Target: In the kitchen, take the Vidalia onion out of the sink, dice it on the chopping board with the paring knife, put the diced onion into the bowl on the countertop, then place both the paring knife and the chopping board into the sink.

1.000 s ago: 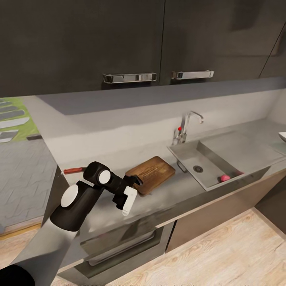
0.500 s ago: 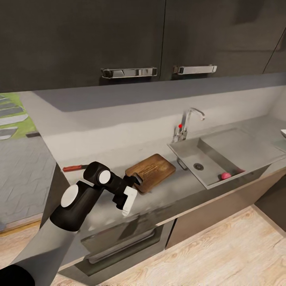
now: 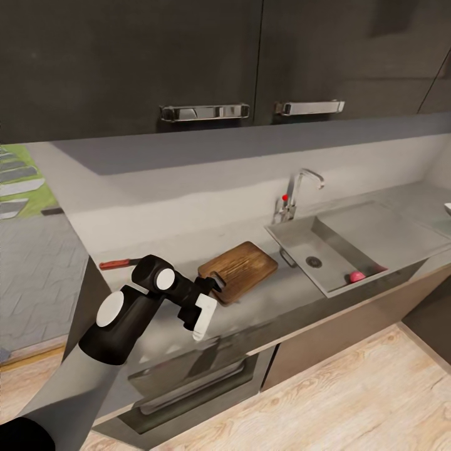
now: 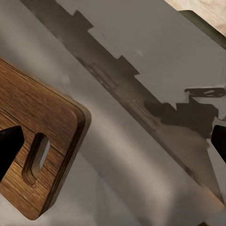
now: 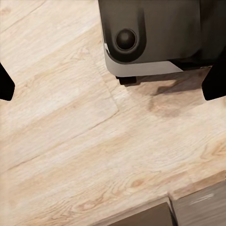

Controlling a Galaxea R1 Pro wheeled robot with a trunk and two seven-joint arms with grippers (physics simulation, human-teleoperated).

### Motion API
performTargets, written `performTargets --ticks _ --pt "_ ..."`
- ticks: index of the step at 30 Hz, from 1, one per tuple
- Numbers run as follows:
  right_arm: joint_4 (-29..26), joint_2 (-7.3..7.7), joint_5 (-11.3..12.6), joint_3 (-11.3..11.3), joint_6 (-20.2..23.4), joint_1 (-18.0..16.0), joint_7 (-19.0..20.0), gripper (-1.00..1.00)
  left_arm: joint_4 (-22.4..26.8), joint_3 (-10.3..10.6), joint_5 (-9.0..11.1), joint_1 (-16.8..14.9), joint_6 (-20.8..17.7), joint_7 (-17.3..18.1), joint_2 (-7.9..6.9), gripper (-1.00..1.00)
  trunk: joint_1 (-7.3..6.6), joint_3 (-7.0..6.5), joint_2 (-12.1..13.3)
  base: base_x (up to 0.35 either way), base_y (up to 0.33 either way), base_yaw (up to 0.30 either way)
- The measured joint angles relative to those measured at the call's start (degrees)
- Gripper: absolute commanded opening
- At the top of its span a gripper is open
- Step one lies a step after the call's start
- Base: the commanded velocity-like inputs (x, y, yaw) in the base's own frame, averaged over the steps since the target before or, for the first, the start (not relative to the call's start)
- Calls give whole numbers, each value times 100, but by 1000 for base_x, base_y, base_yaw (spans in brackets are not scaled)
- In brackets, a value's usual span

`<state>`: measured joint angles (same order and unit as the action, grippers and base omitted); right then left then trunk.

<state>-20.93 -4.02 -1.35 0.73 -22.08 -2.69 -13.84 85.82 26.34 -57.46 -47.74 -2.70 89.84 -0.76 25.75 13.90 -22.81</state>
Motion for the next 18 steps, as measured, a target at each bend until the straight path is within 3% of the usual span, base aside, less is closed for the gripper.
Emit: performTargets --ticks 11,18 --pt "0 0 0 1 0 0 1 100 -1 0 -1 0 -8 0 20 100 0 14 0 4 0 37" --pt "0 0 0 4 0 0 2 100 2 1 -7 0 -8 0 27 100 -2 14 0 132 2 1"
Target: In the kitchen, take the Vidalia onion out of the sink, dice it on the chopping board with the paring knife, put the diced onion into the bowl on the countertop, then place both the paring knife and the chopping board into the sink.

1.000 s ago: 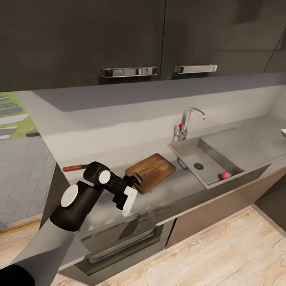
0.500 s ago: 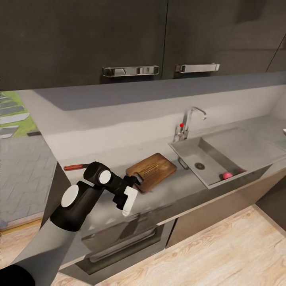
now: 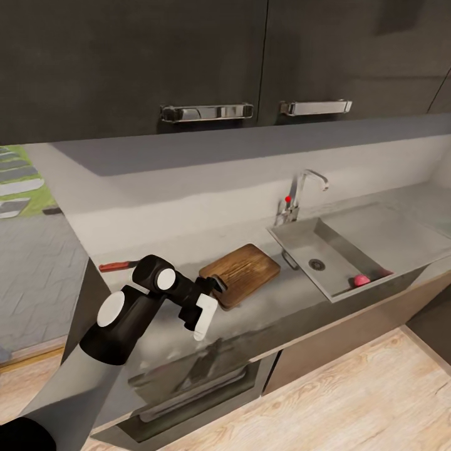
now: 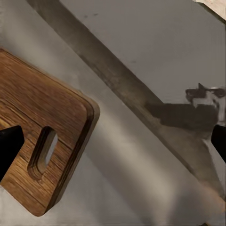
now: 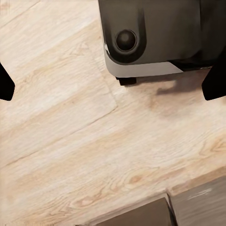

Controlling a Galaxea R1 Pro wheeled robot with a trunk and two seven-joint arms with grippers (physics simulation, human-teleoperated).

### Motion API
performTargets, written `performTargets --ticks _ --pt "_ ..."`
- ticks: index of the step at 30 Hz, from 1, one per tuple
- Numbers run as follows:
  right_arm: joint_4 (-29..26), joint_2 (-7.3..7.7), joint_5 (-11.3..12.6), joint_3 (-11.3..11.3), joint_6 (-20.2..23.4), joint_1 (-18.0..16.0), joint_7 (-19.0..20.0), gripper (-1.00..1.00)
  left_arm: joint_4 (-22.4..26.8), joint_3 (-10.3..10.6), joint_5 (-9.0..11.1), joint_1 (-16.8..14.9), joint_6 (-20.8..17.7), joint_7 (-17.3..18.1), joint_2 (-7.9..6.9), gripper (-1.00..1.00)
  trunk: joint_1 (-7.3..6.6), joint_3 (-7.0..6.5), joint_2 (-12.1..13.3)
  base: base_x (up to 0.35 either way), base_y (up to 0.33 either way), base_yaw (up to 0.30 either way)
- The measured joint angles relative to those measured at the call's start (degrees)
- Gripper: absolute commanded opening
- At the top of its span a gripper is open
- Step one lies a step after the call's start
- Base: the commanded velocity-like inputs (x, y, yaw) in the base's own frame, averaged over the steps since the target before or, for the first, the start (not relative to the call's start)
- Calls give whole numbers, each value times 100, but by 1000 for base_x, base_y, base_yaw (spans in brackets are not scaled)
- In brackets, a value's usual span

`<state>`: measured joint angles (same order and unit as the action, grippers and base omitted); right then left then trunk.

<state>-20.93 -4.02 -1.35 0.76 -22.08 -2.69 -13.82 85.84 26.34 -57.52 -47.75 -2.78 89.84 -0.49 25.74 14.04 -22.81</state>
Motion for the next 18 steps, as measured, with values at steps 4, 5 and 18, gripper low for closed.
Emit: performTargets --ticks 4,5,18 --pt "1 0 0 -3 0 0 2 100 5 -3 -2 0 0 0 -1 100 0 0 0 204 79 0" --pt "0 0 0 -3 0 0 2 100 6 -5 -2 0 1 1 -3 100 0 0 0 209 116 0" --pt "2 -8 0 -4 5 0 2 100 -2 0 -2 0 2 0 -13 100 2 0 0 36 22 0"
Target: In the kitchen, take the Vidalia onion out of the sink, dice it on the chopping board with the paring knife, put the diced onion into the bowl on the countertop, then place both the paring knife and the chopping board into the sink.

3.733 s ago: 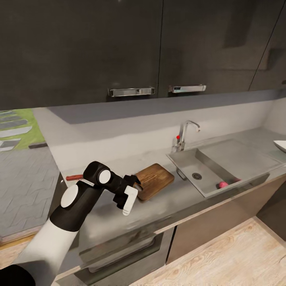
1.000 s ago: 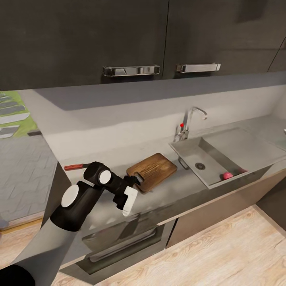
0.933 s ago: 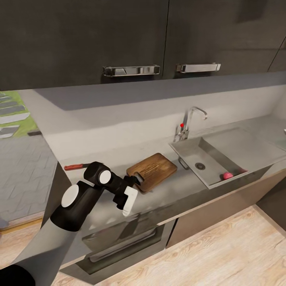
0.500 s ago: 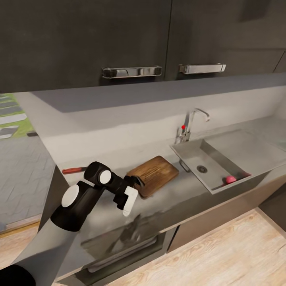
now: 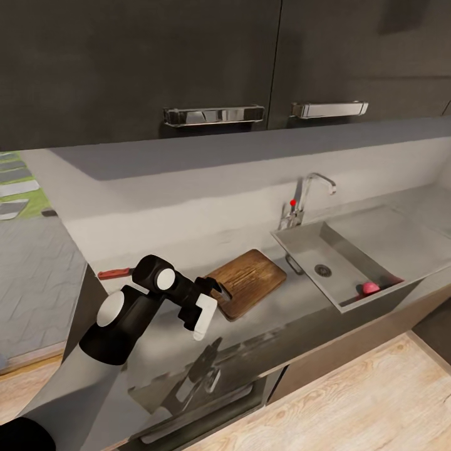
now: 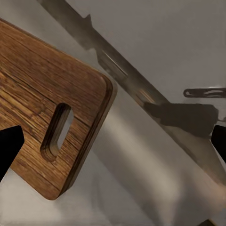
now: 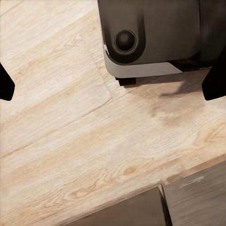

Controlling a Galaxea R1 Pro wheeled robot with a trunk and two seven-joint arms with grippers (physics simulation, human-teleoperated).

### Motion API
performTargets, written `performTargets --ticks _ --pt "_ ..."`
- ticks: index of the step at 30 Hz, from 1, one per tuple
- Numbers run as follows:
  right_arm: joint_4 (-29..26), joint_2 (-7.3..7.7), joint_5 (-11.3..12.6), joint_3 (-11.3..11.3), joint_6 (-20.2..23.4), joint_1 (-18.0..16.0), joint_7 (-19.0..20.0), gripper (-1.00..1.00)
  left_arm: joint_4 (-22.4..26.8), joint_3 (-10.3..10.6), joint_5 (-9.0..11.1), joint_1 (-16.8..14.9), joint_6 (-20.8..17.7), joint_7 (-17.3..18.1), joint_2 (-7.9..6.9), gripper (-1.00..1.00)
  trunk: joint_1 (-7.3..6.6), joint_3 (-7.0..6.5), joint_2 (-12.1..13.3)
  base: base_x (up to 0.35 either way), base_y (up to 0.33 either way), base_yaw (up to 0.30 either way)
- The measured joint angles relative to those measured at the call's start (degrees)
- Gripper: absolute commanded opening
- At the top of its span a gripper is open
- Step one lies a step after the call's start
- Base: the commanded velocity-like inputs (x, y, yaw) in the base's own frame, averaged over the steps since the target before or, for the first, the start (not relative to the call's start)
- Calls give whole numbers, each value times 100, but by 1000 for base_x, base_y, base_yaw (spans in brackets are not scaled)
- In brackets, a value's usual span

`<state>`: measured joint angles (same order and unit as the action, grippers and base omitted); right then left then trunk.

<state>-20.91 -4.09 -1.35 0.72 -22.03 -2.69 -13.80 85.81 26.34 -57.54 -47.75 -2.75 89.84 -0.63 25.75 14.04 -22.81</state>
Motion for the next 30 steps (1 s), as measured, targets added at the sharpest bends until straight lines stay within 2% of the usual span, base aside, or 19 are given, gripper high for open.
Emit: performTargets --ticks 8,16,30 --pt "67 47 -6 0 -5 0 2 100 1 0 0 0 -1 0 0 100 0 0 0 0 0 0" --pt "101 10 -5 0 -9 0 2 100 0 0 0 0 -2 0 1 100 0 0 0 0 0 4" --pt "102 -1 0 0 11 0 -3 100 -71 0 0 0 -2 0 1 100 0 32 0 1 0 78"
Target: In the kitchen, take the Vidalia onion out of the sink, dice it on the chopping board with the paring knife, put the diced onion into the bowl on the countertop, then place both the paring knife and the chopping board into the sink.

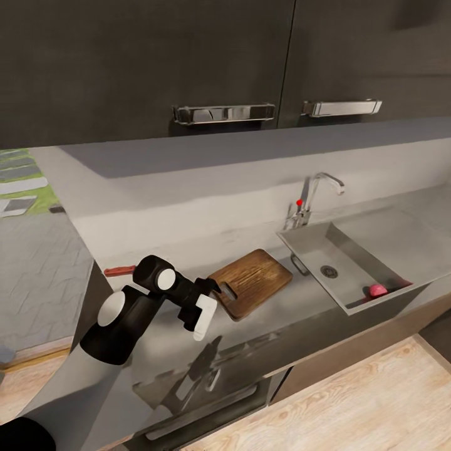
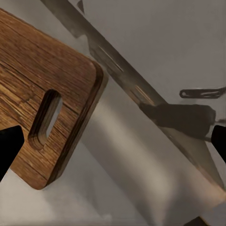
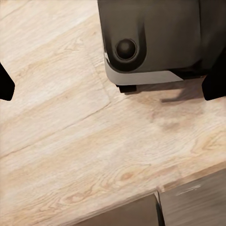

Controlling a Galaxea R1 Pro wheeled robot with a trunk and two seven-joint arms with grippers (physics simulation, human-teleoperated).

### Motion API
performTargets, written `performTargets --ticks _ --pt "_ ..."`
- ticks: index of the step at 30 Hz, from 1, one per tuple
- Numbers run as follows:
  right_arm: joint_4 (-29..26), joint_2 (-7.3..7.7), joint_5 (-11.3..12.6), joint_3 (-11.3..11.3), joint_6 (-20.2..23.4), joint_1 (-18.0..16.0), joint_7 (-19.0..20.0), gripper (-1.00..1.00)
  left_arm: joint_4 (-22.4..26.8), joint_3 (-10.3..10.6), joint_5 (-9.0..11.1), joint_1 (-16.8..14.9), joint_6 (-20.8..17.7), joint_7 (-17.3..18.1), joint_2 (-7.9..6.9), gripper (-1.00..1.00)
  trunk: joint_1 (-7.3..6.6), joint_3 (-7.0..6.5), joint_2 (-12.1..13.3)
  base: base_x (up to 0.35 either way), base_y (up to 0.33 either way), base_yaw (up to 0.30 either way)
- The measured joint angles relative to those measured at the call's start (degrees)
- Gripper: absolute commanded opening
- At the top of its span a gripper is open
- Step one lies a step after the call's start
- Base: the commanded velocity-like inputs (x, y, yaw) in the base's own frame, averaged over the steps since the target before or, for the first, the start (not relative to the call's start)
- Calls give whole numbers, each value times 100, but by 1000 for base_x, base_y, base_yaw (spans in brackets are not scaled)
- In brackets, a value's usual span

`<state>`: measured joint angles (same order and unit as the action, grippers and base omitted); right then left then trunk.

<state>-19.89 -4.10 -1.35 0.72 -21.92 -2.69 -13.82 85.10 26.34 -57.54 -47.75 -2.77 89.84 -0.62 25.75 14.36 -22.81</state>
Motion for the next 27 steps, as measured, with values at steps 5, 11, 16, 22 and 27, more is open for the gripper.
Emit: performTargets --ticks 5,11,16,22,27 --pt "0 0 0 0 1 0 1 100 -7 0 1 0 -17 -1 4 100 -1 1 0 83 -49 3" --pt "-1 0 0 0 1 0 0 100 -8 0 -4 0 -26 -1 4 100 -2 1 0 140 -97 0" --pt "0 -8 0 0 7 0 1 100 -8 0 -8 0 -26 -1 4 100 -1 1 0 93 -69 3" --pt "13 -9 0 0 9 -1 4 100 -7 -1 -9 1 -25 0 4 100 0 1 0 10 -8 111" --pt "16 -9 0 0 9 -1 4 100 -6 -1 -8 1 -25 0 4 100 0 1 0 1 -1 175"
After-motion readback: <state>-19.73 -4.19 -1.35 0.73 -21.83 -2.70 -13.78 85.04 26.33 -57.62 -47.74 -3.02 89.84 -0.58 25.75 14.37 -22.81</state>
